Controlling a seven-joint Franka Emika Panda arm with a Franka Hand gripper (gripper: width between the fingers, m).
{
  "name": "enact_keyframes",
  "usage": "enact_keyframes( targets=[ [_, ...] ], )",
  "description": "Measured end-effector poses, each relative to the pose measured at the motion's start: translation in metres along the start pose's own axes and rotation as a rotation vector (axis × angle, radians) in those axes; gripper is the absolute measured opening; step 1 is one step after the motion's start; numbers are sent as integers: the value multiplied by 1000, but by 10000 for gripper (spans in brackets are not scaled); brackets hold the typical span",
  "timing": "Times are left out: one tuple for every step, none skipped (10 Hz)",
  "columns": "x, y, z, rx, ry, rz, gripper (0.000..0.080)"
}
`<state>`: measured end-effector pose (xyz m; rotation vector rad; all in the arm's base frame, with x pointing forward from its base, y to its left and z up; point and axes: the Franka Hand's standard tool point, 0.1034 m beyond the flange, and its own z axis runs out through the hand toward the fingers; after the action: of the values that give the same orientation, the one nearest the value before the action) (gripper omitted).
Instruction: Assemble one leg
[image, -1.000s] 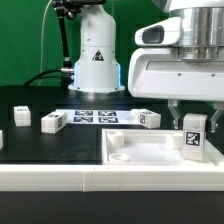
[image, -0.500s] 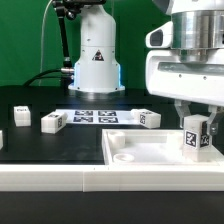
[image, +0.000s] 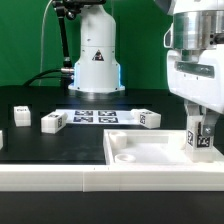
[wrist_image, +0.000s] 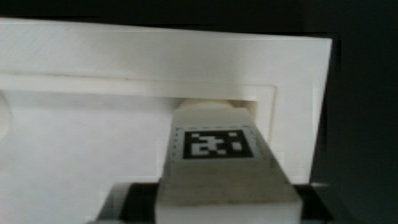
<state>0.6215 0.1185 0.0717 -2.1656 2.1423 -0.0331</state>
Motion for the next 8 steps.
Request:
enact_keyframes(
  targets=[
    [0, 0, 0, 0, -1, 52, 290],
    [0, 0, 0, 0, -1, 32, 290],
    [1, 0, 0, -2, -1, -27, 523],
    [5, -1, 0, -3, 0, -93, 523],
    [5, -1, 0, -2, 0, -172, 610],
    [4, -1, 0, -2, -1, -269, 641],
    [4, -1, 0, -2, -1, -350, 647],
    [3, 0, 1, -5, 2, -484, 647]
  ],
)
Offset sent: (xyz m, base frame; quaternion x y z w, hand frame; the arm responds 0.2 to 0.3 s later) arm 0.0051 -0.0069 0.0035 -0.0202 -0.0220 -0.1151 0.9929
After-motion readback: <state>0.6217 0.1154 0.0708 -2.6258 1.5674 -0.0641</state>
